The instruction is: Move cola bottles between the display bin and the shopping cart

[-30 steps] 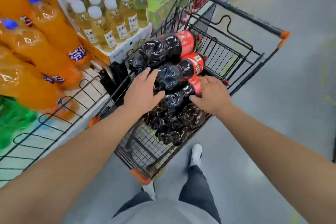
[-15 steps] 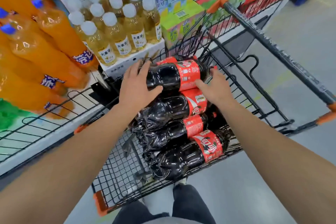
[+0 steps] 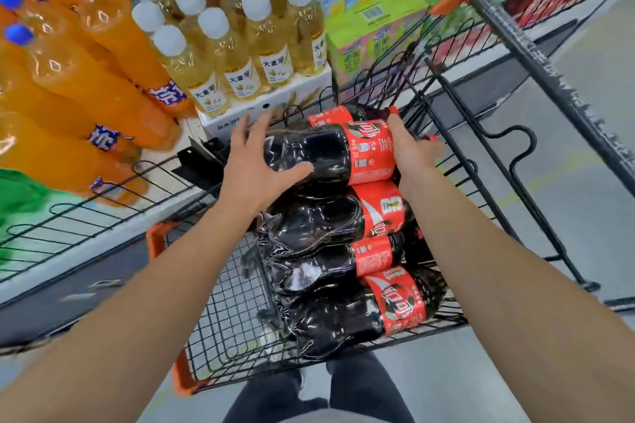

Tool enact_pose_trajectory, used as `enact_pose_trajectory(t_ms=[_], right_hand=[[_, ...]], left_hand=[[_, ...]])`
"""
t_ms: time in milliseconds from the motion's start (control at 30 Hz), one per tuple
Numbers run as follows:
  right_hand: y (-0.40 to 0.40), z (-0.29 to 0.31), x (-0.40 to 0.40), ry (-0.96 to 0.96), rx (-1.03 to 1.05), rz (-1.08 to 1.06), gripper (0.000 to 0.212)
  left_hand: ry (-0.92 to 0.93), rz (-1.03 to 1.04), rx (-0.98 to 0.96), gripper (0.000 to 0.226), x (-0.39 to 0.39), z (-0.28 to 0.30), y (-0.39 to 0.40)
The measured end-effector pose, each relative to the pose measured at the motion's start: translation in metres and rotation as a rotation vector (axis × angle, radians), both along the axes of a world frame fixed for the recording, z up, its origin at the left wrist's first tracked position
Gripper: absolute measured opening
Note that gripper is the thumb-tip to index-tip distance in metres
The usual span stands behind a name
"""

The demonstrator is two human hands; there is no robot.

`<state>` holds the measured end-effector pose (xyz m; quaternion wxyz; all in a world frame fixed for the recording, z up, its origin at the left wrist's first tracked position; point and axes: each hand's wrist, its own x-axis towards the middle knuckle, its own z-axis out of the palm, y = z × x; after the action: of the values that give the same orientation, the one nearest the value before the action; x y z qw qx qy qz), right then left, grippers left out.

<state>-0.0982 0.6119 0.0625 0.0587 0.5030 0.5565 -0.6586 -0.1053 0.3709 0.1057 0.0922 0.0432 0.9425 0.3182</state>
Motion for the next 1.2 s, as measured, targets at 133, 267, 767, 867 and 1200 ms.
enact_pose_trajectory(t_ms=[133,267,767,867,1200], right_hand=[[-0.007,0.002,-0.008,-0.024,0.087,0.074,0.122],[-0.003,0.003,-0.010,0.020,0.051,0.107,0.106],[-0.053,0.051,0.013,0.408,0.029,-0.350,0.088],[-0.059,0.062,0.014,0.356,-0.077,-0.244,0.098],[-0.097,0.070,0.009,0.397,-0.114,-0.118,0.078]], left_hand=[[-0.069,0.087,0.146,0.101,-0.001,0.002,-0.006],[-0.142,0.153,0.193,0.093,-0.006,0.005,-0.010],[0.030,0.158,0.378,0.091,0.037,0.006,-0.056],[0.064,0.128,0.316,0.092,0.048,0.005,-0.065],[0.012,0.130,0.312,0.102,0.048,-0.011,-0.091]])
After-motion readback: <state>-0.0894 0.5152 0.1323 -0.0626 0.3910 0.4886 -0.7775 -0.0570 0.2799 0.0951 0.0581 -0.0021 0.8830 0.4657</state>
